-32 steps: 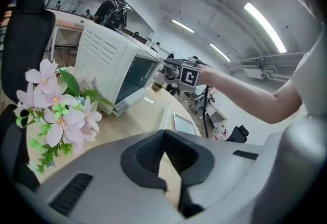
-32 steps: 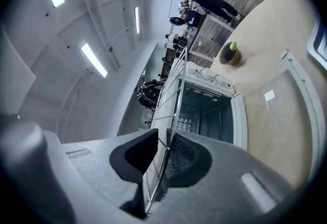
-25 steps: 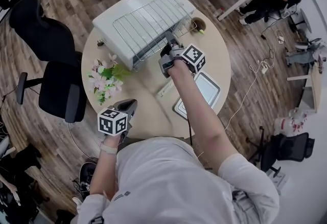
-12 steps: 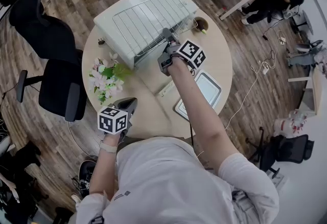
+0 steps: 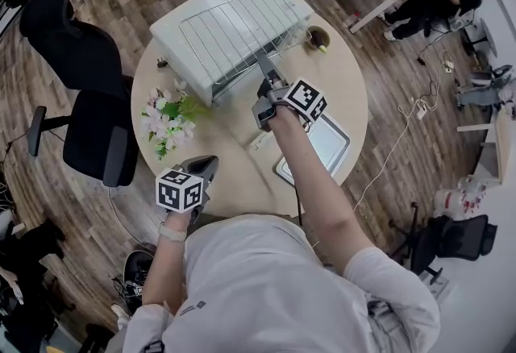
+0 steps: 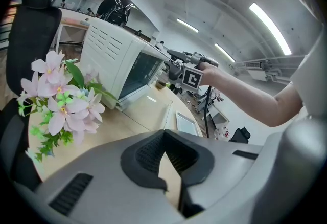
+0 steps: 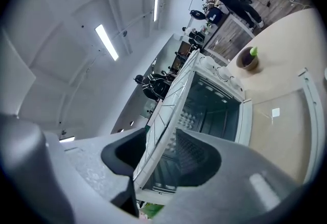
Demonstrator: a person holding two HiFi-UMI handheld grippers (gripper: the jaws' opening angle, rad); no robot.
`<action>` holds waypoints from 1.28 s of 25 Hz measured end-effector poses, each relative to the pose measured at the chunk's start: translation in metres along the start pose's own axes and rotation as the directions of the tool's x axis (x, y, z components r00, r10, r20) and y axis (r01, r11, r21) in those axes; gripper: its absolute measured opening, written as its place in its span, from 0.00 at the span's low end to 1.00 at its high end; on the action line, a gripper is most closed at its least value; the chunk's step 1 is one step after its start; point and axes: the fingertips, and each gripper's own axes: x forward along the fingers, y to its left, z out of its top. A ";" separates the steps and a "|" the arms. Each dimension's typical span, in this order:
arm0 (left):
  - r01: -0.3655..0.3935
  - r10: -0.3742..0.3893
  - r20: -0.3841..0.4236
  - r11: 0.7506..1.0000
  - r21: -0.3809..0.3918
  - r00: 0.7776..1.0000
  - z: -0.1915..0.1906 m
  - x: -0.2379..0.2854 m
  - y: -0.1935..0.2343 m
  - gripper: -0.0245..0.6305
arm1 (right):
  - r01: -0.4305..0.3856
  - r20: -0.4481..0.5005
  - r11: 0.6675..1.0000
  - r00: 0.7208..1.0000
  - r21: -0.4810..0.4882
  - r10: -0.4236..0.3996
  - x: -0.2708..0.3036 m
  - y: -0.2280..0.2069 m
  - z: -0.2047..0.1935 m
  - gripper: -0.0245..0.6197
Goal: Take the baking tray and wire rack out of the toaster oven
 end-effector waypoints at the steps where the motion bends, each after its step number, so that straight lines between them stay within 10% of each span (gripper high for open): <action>1: 0.001 -0.001 -0.003 1.000 -0.002 1.000 -0.002 0.000 -0.001 0.04 | -0.005 0.001 1.000 1.000 -0.001 0.005 -0.002 0.001 -0.001 0.30; 3: 0.004 -0.004 -0.006 1.000 -0.007 1.000 -0.006 0.000 -0.004 0.04 | -0.012 0.000 1.000 1.000 -0.003 0.012 -0.005 0.001 -0.002 0.14; 24: -0.085 0.088 0.112 0.996 -0.029 0.990 -0.003 -0.046 0.000 0.04 | -0.026 -0.078 0.981 0.997 -0.191 0.011 -0.008 0.029 -0.015 0.16; 32: -0.097 0.091 0.183 0.995 0.027 0.979 0.004 -0.055 -0.027 0.04 | -0.099 -0.146 0.916 0.988 -0.389 0.045 -0.072 0.049 -0.034 0.14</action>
